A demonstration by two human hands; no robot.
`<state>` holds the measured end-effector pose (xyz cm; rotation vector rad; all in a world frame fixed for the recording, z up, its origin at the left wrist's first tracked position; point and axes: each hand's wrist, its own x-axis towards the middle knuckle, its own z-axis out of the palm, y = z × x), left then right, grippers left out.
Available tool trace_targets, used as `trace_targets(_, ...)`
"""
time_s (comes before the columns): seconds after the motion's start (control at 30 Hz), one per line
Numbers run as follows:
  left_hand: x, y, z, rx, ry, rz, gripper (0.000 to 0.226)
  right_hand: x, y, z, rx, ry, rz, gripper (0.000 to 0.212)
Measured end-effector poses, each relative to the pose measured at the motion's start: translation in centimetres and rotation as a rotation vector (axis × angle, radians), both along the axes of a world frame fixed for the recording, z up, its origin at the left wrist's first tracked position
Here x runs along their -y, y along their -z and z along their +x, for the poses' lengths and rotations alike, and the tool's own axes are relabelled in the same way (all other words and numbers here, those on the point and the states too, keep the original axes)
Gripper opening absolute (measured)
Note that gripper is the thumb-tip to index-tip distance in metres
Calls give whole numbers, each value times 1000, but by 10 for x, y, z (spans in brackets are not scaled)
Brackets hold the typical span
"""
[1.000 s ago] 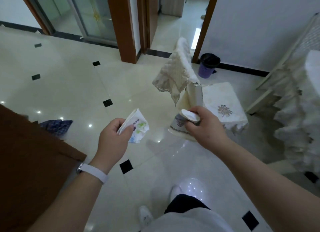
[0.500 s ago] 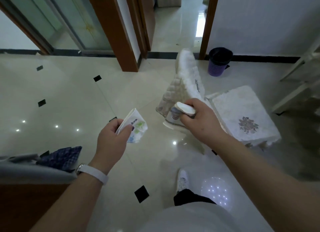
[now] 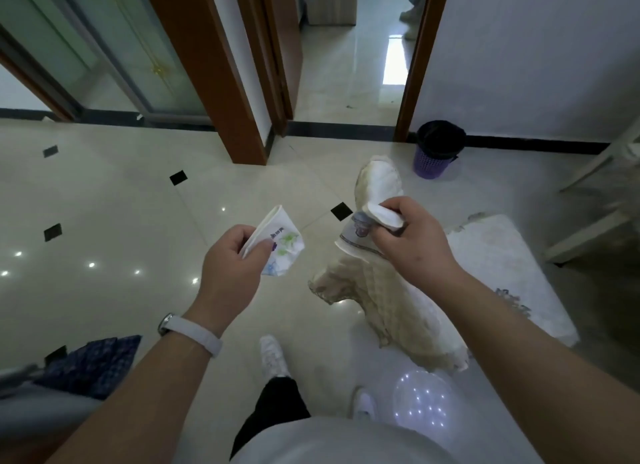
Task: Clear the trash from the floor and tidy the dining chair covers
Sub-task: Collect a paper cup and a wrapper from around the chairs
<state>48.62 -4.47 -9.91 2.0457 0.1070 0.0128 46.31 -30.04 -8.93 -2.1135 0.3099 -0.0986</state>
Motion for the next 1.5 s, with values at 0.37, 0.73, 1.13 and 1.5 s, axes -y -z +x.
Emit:
trace_targets(0.37,-31,12,233,-12,168,-61,7,-29,-16,188,10,190,-127,23)
trace_targets(0.73,8,2,420,-65,434,-95,7,-9,-31,310,17,444,-172,24)
trace_targets(1.13,173,14,582,-86,572,80,7,136,26,461,-69,589,18,24)
trace_targets(1.5,349,-12,688,-41,753,138,10,286,16,543,-13,759,121,23)
